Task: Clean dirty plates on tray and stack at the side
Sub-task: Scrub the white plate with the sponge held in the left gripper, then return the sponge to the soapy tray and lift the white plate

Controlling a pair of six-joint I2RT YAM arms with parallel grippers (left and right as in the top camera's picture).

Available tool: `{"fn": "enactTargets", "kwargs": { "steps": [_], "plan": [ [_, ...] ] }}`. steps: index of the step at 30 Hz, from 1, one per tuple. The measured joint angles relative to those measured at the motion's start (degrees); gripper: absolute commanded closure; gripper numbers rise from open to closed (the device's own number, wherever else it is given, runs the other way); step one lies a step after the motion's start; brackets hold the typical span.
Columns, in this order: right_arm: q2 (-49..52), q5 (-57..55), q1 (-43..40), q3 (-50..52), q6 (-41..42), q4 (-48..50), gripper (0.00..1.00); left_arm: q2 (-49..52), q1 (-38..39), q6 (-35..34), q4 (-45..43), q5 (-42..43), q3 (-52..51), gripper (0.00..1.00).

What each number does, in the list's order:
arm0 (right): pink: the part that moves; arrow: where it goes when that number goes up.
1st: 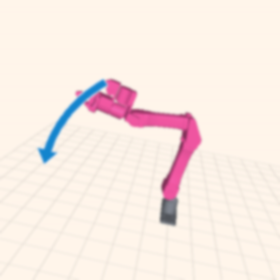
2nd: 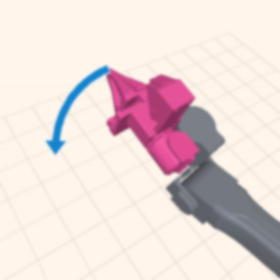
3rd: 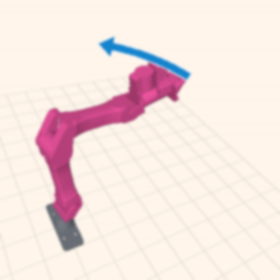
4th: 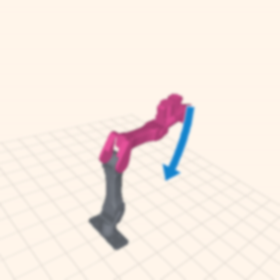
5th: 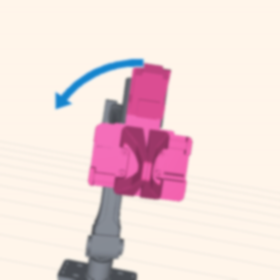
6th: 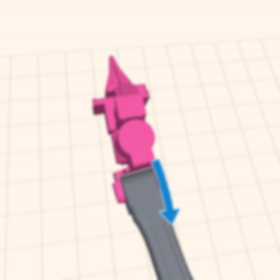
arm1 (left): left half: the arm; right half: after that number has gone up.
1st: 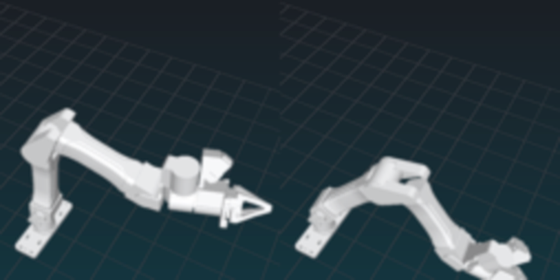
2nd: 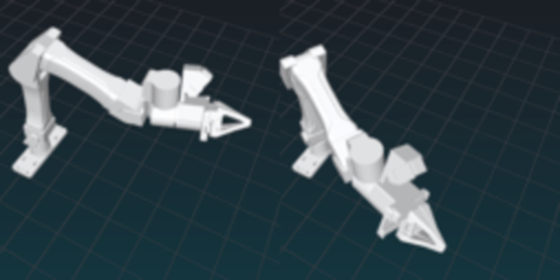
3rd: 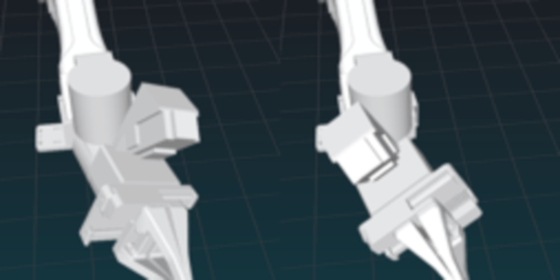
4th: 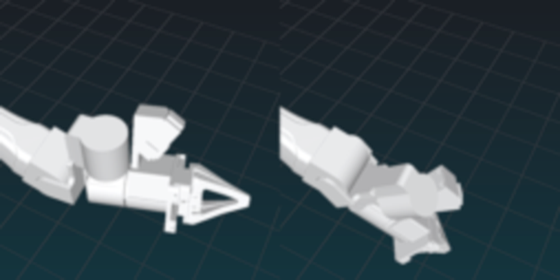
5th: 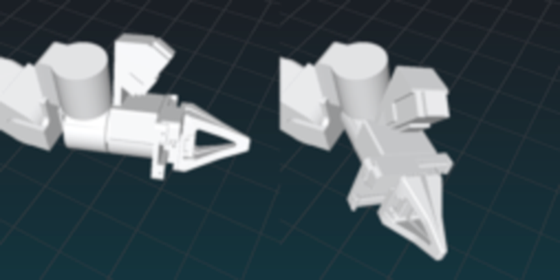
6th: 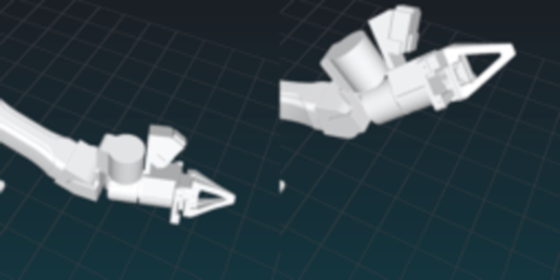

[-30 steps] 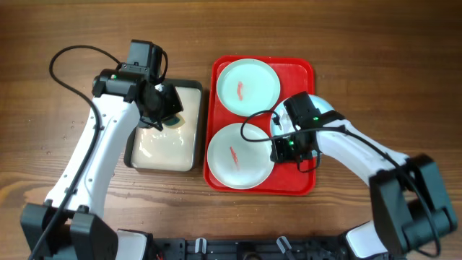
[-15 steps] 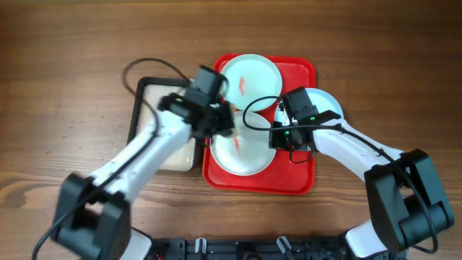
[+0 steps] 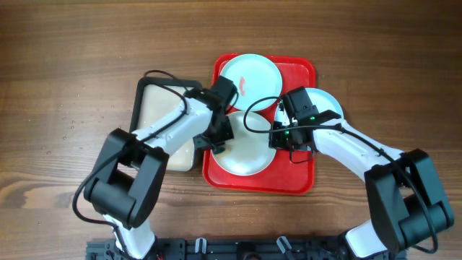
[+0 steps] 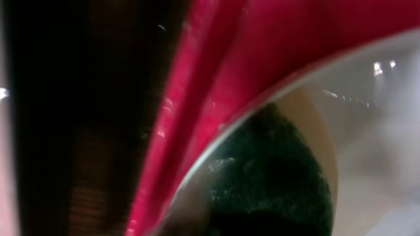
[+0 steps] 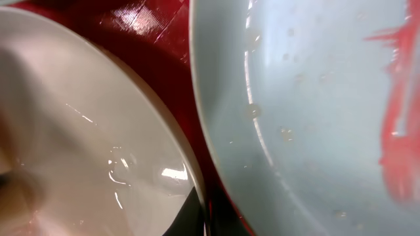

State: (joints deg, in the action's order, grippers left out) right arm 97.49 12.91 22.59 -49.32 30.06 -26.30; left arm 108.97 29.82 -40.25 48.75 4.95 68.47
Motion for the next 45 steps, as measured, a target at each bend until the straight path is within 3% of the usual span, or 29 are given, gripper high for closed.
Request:
{"fn": "enactTargets", "kwargs": {
  "steps": [4, 6, 10, 13, 20, 26, 34, 37, 38, 39, 43, 44, 45],
  "plan": [
    [0.00, -0.04, 0.35, -0.04, 0.24, -0.42, 0.96, 0.24, -0.52, 0.02, -2.86, -0.13, 0.17, 0.96],
    [-0.15, -1.01, -0.09, -0.11, 0.79, -0.68, 0.96, 0.70, 0.00, 0.00, -11.41, 4.28, -0.04, 0.96],
    [-0.20, -1.86, -0.39, -0.22, 0.98, -0.81, 0.96, 2.93, 6.23, -0.24, -23.69, 12.72, -0.26, 0.96],
    [-0.20, -1.88, -0.39, -0.22, 1.01, -0.96, 0.96, 3.72, 10.08, -2.14, -24.41, 14.93, -0.24, 0.96],
    [-0.22, -1.92, -0.33, -0.39, 0.96, -1.79, 0.96, 3.54, 6.54, -7.30, -8.15, 9.70, 2.64, 0.96],
    [-0.22, -1.79, -0.33, -0.44, 0.74, -1.90, 0.96, 4.11, 4.13, -8.55, 5.25, -7.26, 6.95, 0.96],
    [-0.22, -1.86, -0.24, -0.66, 0.74, -3.06, 0.95, -0.28, 3.32, -8.52, 13.35, -7.65, 11.69, 0.96],
    [-0.22, -1.90, -0.24, -0.66, -0.11, -2.80, 0.87, -8.50, -1.44, -6.93, 18.73, -7.41, 12.09, 0.96],
    [-0.20, -2.32, -0.22, -0.63, -1.18, -2.47, 0.95, -10.36, -3.76, -6.51, 20.37, -8.59, 12.17, 0.96],
    [-0.15, -2.91, -0.24, -0.61, -2.99, -1.55, 0.96, -11.80, -6.91, -5.62, 21.38, -10.45, 12.28, 0.96],
    [-0.11, -1.22, -0.35, -1.33, -7.39, -3.91, 0.96, -12.22, -15.30, 2.16, 14.27, -13.53, 7.96, 0.96],
    [-0.09, -1.09, -0.35, -2.34, -7.52, -6.93, 0.96, -12.37, -16.72, 3.63, 10.19, -13.40, 4.52, 0.92],
    [-0.22, -1.14, -0.35, -3.45, -7.74, -9.29, 0.96, -12.26, -17.88, 5.18, 7.08, -12.74, 0.94, 0.81]
  ]
}}
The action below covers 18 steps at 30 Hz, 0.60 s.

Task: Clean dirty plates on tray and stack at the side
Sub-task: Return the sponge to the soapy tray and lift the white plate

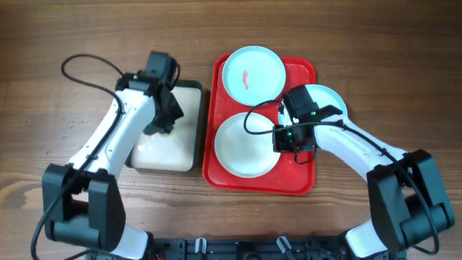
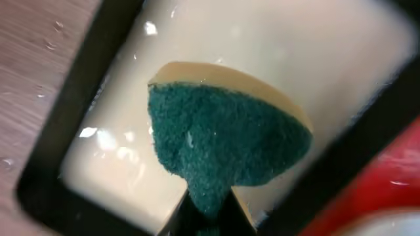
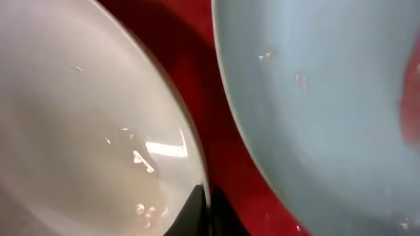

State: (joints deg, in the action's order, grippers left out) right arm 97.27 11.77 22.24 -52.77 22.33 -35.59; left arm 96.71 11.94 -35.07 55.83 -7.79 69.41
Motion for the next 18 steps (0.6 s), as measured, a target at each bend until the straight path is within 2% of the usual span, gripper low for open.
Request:
{"fn": "enactTargets", "kwargs": {
  "steps": [2, 5, 8, 9, 12, 18],
  "plan": [
    [-1.31, -0.68, 0.02, -2.40, -0.15, -4.35, 0.96, 0.24, -0.68, 2.19, -3.67, 1.42, -4.31, 0.76],
    [-8.83, -8.87, 1.49, -5.66, -0.61, -8.00, 0.96, 0.17, -0.72, 3.34, -3.96, 4.28, -6.58, 0.70],
    [-15.28, -19.96, 6.93, -6.10, -0.61, -8.57, 0.96, -0.87, -0.96, 4.20, -2.27, 7.19, -6.58, 0.55],
    [-16.90, -24.48, 9.77, -6.27, -0.68, -8.57, 0.96, -2.10, -1.20, 4.55, -2.05, 8.48, -6.58, 0.44],
    [-17.90, -42.27, 19.85, -6.32, -2.95, -8.55, 0.96, -9.49, -2.60, 5.77, -1.25, 11.96, -6.56, 0.00],
    [-17.90, -64.65, 33.14, -6.32, -10.56, -6.38, 0.96, -20.11, -5.40, 5.90, -0.79, 12.87, -6.56, 0.00]
  ]
}}
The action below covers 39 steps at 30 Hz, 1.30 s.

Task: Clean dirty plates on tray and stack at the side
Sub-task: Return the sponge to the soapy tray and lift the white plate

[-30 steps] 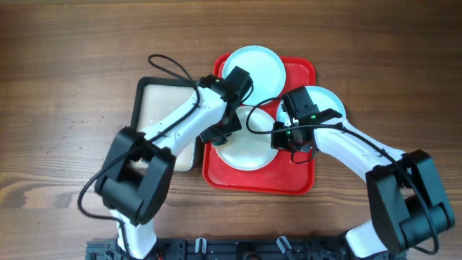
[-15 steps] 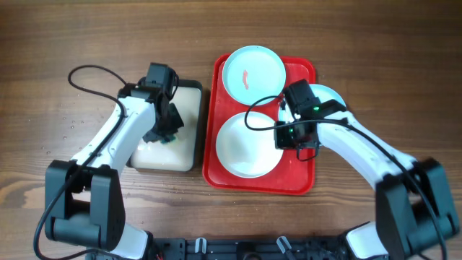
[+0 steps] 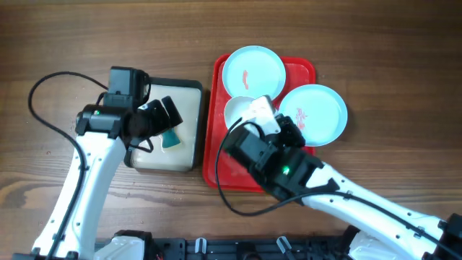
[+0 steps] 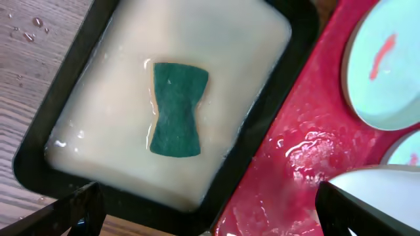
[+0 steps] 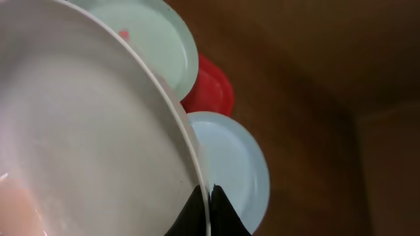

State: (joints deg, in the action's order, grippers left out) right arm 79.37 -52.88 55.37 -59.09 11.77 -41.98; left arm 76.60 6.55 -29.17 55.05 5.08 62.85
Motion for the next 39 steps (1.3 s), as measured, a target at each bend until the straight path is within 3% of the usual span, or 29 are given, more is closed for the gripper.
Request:
{"fn": "enactTargets", "kwargs": {
  "steps": [6, 19, 26, 39],
  "plan": [
    [0.00, -7.69, 3.15, 0.00, -2.67, 1.36, 0.96, -0.22, 0.02, 0.00, 0.00, 0.02, 0.00, 0.00],
    [0.00, -8.72, 3.15, 0.00, -3.48, 1.99, 0.96, -0.22, 0.02, 0.00, 0.00, 0.02, 0.00, 0.00],
    [0.00, -8.72, 3.15, 0.00, -16.87, 5.18, 0.96, -0.22, 0.02, 0.00, 0.02, 0.04, 0.00, 0.00],
    [0.00, -8.72, 3.15, 0.00, -22.16, 5.40, 0.96, -0.22, 0.02, 0.00, 0.02, 0.04, 0.00, 0.00]
  ]
}}
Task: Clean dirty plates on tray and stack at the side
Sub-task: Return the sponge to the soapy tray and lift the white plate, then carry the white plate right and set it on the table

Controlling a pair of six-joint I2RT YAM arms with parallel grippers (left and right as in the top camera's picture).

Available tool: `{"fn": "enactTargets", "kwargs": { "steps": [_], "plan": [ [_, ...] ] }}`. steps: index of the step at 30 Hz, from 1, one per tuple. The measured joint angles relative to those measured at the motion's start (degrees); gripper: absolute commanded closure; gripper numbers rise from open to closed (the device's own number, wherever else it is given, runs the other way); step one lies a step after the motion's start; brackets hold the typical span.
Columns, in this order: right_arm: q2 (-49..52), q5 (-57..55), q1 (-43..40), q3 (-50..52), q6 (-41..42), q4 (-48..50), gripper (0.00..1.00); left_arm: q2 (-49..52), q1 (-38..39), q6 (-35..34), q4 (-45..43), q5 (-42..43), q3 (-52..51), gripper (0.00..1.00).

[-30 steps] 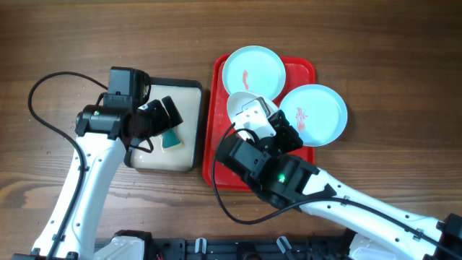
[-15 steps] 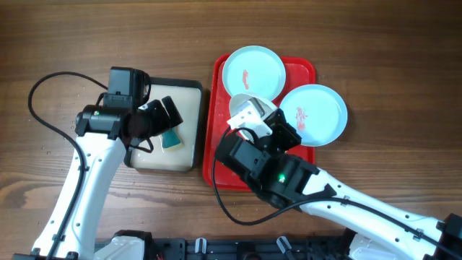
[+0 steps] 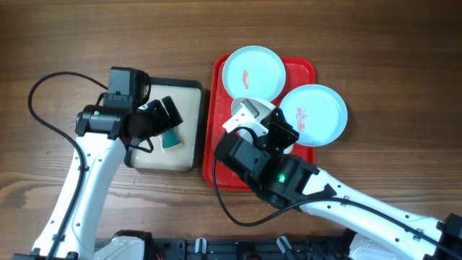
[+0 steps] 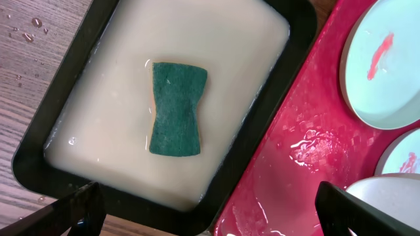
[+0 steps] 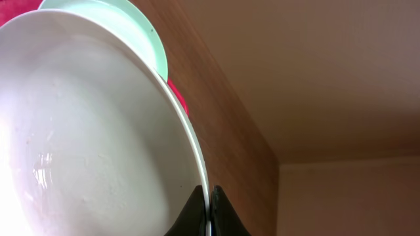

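My right gripper is shut on the rim of a clean white plate, held up tilted over the red tray; overhead the plate shows nearly edge-on. Two light blue plates carry red smears: one at the tray's back, the other overhanging its right edge. The green sponge floats in the black basin of milky water. My left gripper hangs open above the basin's near edge, holding nothing.
The basin stands left of the tray on the wooden table. The tray floor is wet. Bare wood lies to the right of the tray and along the back.
The right gripper has tipped the white plate steeper and higher; it covers less of the tray, and more of the second blue plate shows. The left arm and sponge have not moved.
First my left gripper pressed the sponge on the white plate in the tray while the right gripper pinched its rim. Then the left held the sponge over the basin. Then the sponge lay in the water, left gripper open, with the plate lifted off the tray, now tilted higher.
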State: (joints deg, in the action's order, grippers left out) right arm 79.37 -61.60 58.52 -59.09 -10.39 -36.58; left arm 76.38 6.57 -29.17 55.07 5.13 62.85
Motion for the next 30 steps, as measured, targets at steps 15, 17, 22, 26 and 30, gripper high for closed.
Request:
{"fn": "enactTargets", "kwargs": {
  "steps": [15, 17, 22, 26, 30],
  "plan": [
    [-0.39, 35.21, -8.81, -0.13, 35.34, -3.30, 0.96, 0.00, 0.00, 0.00, -0.02, 0.37, 0.00, 0.00],
    [-3.32, 44.44, -18.53, -1.09, 38.16, -6.71, 0.96, 0.00, 0.00, 0.00, -0.04, 0.37, 0.00, 0.00],
    [-9.25, 66.58, -61.33, -3.76, 37.90, -7.21, 0.96, 0.02, 0.00, 0.00, 0.02, 0.37, 0.00, 0.00],
    [-1.62, 76.04, -85.15, -3.76, 35.78, -8.02, 0.96, 0.02, 0.00, 0.00, -0.02, 0.39, 0.00, 0.00],
    [11.78, 77.64, -97.59, -3.78, 36.41, -6.69, 0.96, 0.02, 0.00, 0.00, 0.02, 0.39, 0.00, 0.00]
  ]
}}
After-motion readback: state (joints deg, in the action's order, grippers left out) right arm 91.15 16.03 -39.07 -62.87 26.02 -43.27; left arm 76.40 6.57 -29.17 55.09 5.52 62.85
